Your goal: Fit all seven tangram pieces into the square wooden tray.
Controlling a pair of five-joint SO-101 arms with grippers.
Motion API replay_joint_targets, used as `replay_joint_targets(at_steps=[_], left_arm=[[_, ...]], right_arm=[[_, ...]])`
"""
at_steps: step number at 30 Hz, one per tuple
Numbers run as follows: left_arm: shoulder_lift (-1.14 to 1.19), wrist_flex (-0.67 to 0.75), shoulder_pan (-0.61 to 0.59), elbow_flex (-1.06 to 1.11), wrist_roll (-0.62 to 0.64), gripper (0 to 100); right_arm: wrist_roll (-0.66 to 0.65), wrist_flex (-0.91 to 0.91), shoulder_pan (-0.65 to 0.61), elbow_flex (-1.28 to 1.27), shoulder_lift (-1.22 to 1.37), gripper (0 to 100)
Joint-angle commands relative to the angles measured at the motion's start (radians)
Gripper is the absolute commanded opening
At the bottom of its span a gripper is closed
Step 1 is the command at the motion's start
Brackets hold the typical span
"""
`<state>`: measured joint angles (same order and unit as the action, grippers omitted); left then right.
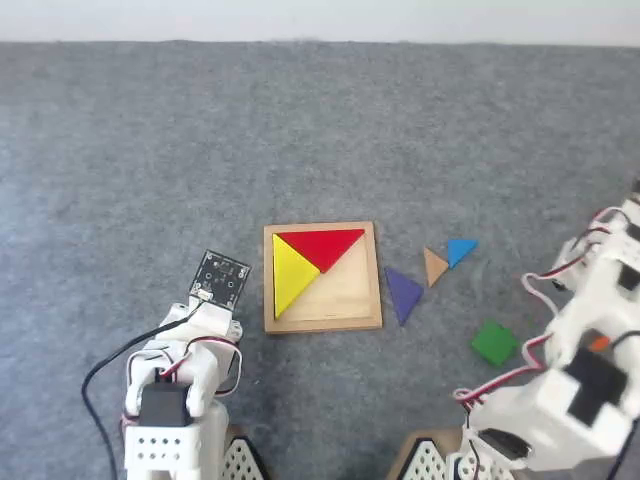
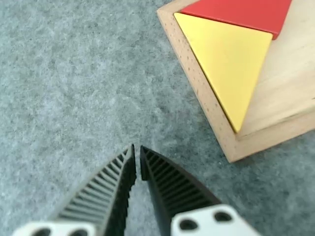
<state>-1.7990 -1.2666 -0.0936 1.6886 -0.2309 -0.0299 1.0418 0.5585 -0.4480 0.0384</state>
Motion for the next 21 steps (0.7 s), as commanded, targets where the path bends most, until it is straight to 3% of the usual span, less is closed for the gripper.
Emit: replay_joint_targets(at_steps=[1, 13, 16, 21], left_arm=[[-0.023, -0.003, -0.003, -0.007, -0.011, 2], [-0.023, -0.003, -0.003, -0.007, -0.011, 2], [-0.023, -0.003, -0.003, -0.007, -0.011, 2], [-0.023, -0.003, -0.003, -0.007, -0.011, 2]], right_arm=[[-0.049, 0.002, 0.091, 0.092, 0.070, 25.1], [-0.140, -0.024, 0.255, 0.081, 0.071, 25.1], [-0.118, 0.004, 0.255, 0.081, 0.071, 25.1], [0.048, 0.033, 0.278, 0.035, 0.064, 25.3]])
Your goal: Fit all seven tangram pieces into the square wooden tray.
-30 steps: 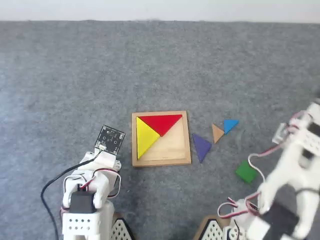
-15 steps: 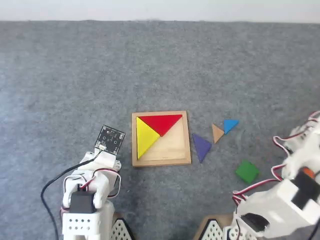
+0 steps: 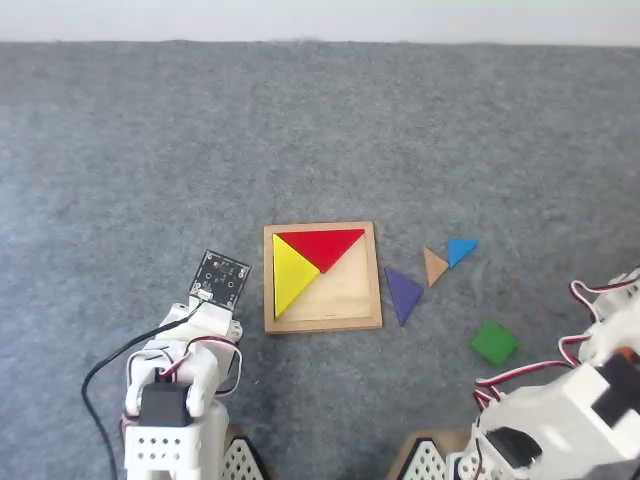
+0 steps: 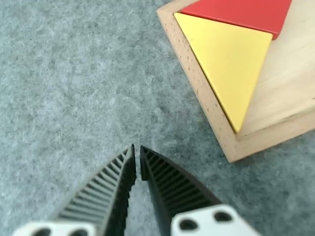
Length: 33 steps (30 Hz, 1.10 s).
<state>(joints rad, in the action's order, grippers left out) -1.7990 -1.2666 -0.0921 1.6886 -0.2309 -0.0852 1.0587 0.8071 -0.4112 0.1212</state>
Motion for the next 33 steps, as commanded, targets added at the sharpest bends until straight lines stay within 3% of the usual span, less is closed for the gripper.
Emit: replay_joint_targets(at_steps=[1, 9, 16, 22, 26, 33], left_arm=[[-0.023, -0.003, -0.005, -0.007, -0.011, 2], [-0.023, -0.003, -0.005, -0.007, -0.011, 2], [-0.023, -0.003, -0.005, -0.007, -0.011, 2], [-0.023, -0.003, -0.005, -0.007, -0.011, 2], [-0.023, -0.003, -0.005, -0.007, -0.011, 2], [-0.023, -0.003, -0.005, -0.007, -0.011, 2]], right_arm=[[0.112, 0.002, 0.041, -0.018, -0.019, 25.3], [0.110, -0.163, 0.090, -0.098, -0.007, 25.3], [0.069, -0.165, 0.085, -0.101, -0.007, 24.7], [0.063, -0.163, 0.088, -0.104, -0.007, 8.0], [0.063, -0.162, 0.085, -0.103, -0.016, 5.8], [0.091, 0.073, -0.056, -0.023, -0.047, 1.7]])
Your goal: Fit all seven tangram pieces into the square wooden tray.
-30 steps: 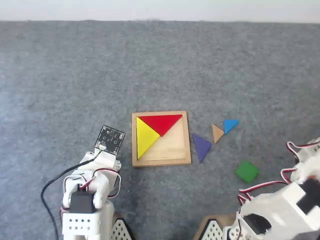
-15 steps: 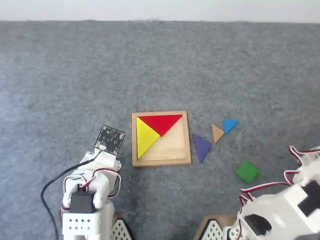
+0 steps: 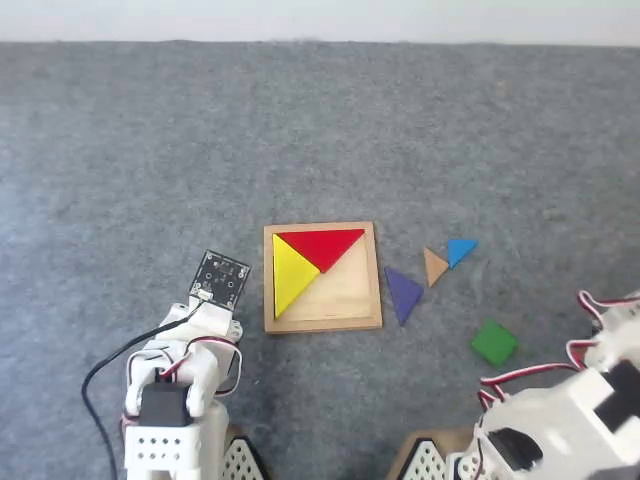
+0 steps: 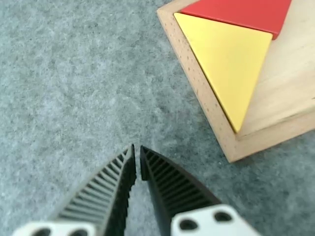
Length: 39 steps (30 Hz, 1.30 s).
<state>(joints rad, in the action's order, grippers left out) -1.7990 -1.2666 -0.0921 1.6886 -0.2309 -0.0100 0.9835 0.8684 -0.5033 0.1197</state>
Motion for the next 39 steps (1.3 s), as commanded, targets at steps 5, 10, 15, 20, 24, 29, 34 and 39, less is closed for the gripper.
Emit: replay_joint_targets(at_steps=[5, 10, 15, 20, 24, 29, 34, 39], left_arm=[[-0.023, -0.003, -0.005, -0.007, -0.011, 2], [-0.023, -0.003, -0.005, -0.007, -0.011, 2], [-0.023, -0.003, -0.005, -0.007, -0.011, 2], [-0.023, -0.003, -0.005, -0.007, -0.011, 2], [-0.023, -0.003, -0.005, -0.007, -0.011, 2], [-0.023, -0.003, -0.005, -0.007, -0.011, 2], [-0.023, -0.003, -0.005, -0.007, -0.011, 2], [-0.023, -0.003, -0.005, -0.007, -0.011, 2]], right_arm=[[0.137, 0.282, -0.320, 0.064, -0.268, 1.6], [0.183, 0.308, -0.613, -0.074, -0.552, 1.6], [0.183, 0.200, -0.865, -0.146, -0.621, 1.6], [0.210, 0.156, -1.168, -0.083, -0.493, 1.6], [0.305, 0.045, -1.326, -0.011, -0.361, 1.6], [0.382, 0.007, -1.442, 0.086, -0.206, 1.9], [0.427, -0.013, -1.466, 0.164, -0.084, 1.7], [0.465, -0.002, -1.395, 0.196, -0.010, 1.7]])
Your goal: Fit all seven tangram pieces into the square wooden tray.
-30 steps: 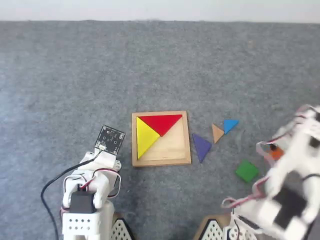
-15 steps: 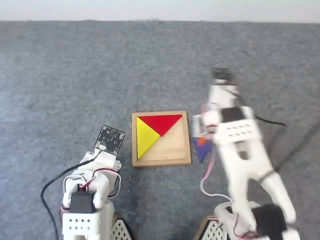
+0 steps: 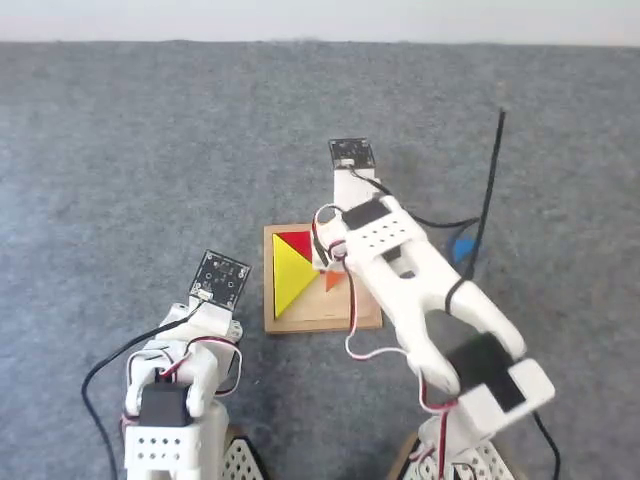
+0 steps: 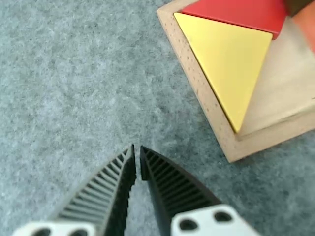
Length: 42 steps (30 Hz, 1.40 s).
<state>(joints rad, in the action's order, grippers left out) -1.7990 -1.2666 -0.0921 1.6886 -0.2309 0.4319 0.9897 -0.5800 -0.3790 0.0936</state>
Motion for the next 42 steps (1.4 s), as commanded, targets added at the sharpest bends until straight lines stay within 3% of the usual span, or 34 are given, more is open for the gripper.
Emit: replay_joint_targets(at_steps=[1, 7, 13, 15, 26, 31, 42], left_arm=[[-0.023, -0.003, -0.005, -0.007, -0.011, 2], [-0.023, -0.003, -0.005, -0.007, -0.011, 2], [-0.023, -0.003, -0.005, -0.007, -0.011, 2], [-0.023, -0.003, -0.005, -0.007, -0.011, 2], [-0.023, -0.003, -0.005, -0.007, -0.011, 2], [-0.023, -0.003, -0.005, -0.007, -0.011, 2], [-0.023, -0.003, -0.005, -0.007, -0.011, 2]], right_arm=[[0.020, -0.007, 0.064, 0.074, 0.022, 1.9], [0.002, 0.033, 0.074, 0.081, 0.028, 3.6], [-0.063, 0.131, 0.071, 0.114, 0.038, 23.9], [-0.064, 0.131, 0.071, 0.114, 0.038, 26.5], [-0.069, 0.107, 0.096, 0.115, 0.025, 25.3], [-0.176, 0.160, 0.185, 0.149, -0.044, 25.3], [-0.181, 0.140, 0.088, 0.117, 0.074, 25.5]])
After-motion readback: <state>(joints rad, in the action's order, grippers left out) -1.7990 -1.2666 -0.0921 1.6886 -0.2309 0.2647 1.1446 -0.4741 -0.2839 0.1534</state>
